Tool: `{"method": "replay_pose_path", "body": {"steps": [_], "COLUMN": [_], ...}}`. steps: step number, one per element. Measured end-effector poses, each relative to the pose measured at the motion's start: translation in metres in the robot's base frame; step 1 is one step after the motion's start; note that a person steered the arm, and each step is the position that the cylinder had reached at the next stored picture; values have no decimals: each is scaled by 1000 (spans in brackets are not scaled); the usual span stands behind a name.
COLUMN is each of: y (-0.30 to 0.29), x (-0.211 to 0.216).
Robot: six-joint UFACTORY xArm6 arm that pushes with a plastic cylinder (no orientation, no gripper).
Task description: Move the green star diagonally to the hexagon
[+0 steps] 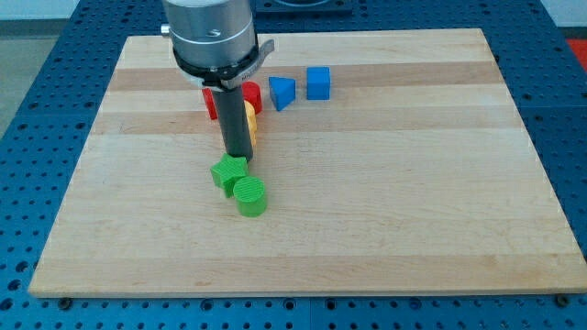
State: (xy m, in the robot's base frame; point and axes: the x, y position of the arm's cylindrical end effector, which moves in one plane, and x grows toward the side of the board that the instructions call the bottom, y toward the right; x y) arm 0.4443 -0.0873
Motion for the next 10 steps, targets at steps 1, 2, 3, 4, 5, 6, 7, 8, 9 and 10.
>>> {"method": "replay_pose_path", "body": {"steps": [1,2,3,4,5,6,7,8,9,10], "y": [-3,-17,-39,-69,-68,-3,27,30,23,-8], "x": [-9,-8,-1,12,46,55,55,56,58,59]}}
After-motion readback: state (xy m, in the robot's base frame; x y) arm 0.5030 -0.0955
